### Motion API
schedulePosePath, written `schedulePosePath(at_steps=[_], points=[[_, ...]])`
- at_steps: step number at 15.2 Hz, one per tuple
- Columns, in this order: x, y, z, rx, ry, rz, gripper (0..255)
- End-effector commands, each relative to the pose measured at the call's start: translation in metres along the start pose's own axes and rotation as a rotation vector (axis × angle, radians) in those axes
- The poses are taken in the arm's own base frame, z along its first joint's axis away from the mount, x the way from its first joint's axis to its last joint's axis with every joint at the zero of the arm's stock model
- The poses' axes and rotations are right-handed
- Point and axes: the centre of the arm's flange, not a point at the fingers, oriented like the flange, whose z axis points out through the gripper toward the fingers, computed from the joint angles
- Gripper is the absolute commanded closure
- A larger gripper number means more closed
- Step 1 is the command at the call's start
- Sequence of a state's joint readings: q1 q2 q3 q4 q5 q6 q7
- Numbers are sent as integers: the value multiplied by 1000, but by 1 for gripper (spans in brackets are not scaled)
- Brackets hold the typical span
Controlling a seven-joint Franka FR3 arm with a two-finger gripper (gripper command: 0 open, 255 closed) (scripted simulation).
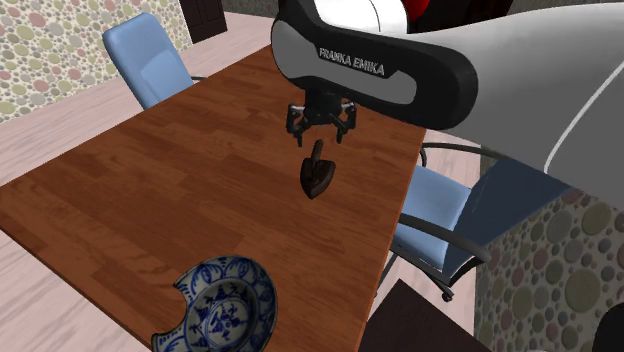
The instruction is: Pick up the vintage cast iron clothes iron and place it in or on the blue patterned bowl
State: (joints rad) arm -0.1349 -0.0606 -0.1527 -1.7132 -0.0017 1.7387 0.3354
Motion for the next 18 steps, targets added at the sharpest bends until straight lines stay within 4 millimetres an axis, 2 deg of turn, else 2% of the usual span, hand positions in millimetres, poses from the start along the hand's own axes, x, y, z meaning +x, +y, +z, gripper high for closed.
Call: schedulePosePath(at_steps=[1,3,11,18], points=[[24,5,3,2,7,51,0],[45,10,3,3,12,92,0],[45,10,43,3,12,92,0],[45,10,43,3,12,92,0]])
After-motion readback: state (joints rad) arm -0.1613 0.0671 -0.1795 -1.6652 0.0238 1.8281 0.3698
